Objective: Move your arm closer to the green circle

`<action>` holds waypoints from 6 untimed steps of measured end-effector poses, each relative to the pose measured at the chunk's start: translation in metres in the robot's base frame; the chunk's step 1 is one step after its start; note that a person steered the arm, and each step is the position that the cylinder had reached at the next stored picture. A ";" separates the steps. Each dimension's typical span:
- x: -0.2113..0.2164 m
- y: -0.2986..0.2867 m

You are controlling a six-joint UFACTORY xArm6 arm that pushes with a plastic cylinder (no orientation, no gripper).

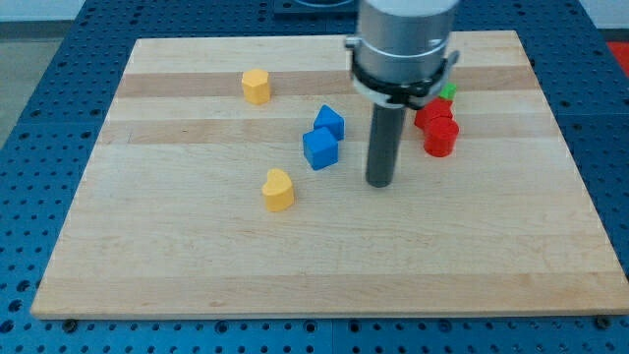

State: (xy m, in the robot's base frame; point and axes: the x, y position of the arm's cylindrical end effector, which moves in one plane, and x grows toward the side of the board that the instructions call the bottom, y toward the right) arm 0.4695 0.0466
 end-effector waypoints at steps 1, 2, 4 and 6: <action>0.000 -0.028; 0.000 -0.052; -0.016 -0.064; -0.025 -0.064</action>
